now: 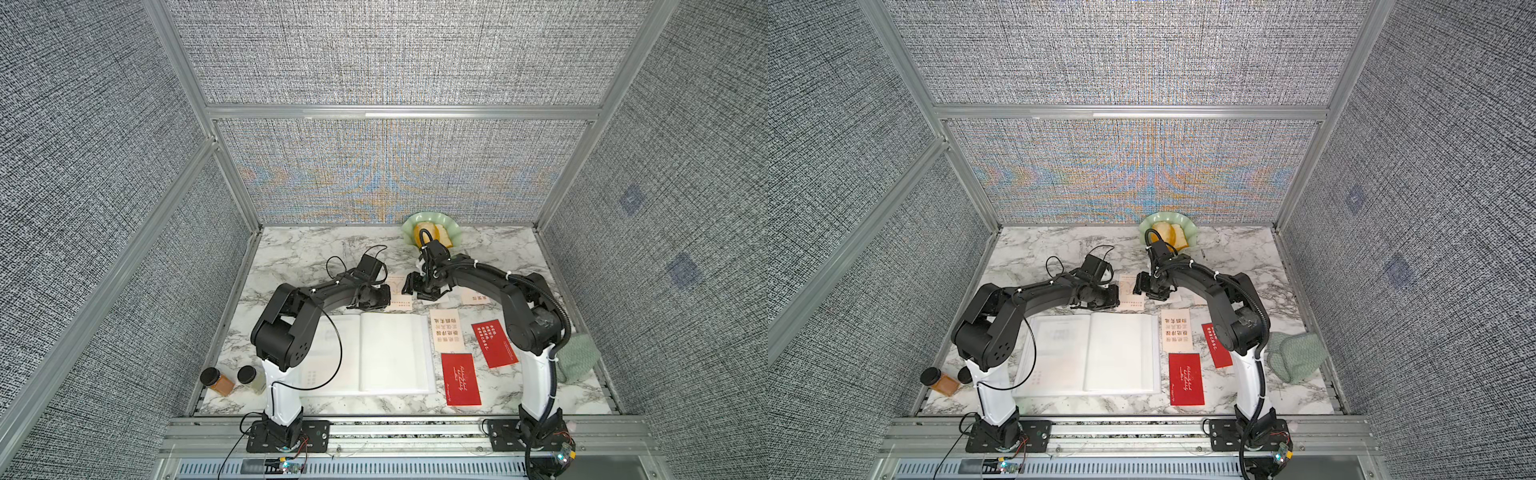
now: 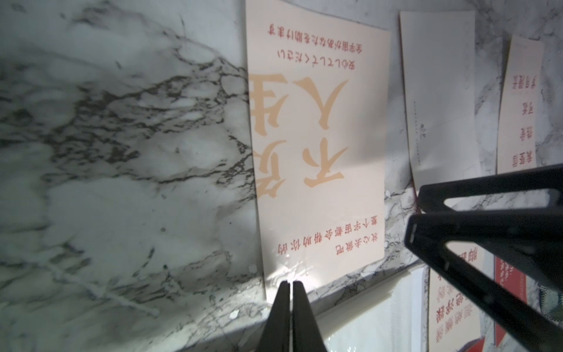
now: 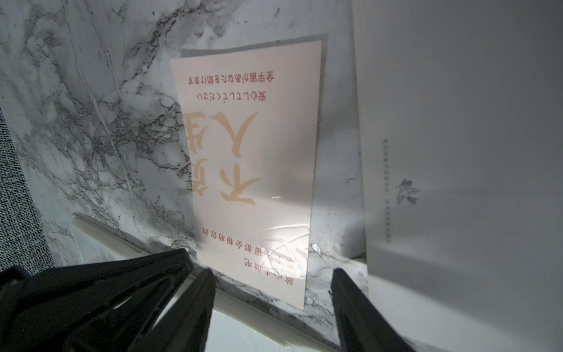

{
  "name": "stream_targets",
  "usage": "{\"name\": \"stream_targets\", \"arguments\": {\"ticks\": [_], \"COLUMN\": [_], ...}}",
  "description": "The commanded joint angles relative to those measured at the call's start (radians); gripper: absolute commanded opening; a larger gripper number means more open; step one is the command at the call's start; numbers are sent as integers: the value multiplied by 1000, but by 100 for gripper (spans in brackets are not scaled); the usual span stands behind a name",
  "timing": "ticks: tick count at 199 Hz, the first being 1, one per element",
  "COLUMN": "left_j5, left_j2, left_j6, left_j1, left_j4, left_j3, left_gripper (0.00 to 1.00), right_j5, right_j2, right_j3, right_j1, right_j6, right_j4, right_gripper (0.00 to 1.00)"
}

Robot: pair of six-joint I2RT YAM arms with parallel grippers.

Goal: Place the photos into the photo albums
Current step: Pick up the photo at the center of the board.

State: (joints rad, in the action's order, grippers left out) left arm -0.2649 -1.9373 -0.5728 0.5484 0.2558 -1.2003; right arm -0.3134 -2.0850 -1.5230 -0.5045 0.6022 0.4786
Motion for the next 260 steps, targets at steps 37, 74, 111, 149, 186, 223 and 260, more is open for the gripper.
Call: {"name": "stream_targets", "arguments": {"ticks": [37,74,111,149,186,223,260], "left_j5": [38,46,50,59,71,92,109], "left_j2": [-26,-38,-43,-46,-46,-78,-82], "left_j6": [4,2,-4,-4,-6,-4,-3], "left_j1": [-1,0,-1,0,-1,-1,-3], "left_j4": [19,22,23,32,49,78,95], "left_j3": [-3,1,11,15,9,-1,0], "left_gripper": [9,9,9,9,9,9,9], "right_j5": [2,4,1,-11,-26,-36,-39], "right_j2": [-4,-31,-88,-150,-201,-240,-266], "right_j3": [-13,-55,-126,-208,-277,-314,-341], "right_j1": [1,5,27,46,53,61,66], "right_j6": [-1,-10,-23,-47,-61,-71,-86], "right_j4": [8,20,40,64,82,91,102], "right_gripper": [64,65,65,66,66,66,66]}}
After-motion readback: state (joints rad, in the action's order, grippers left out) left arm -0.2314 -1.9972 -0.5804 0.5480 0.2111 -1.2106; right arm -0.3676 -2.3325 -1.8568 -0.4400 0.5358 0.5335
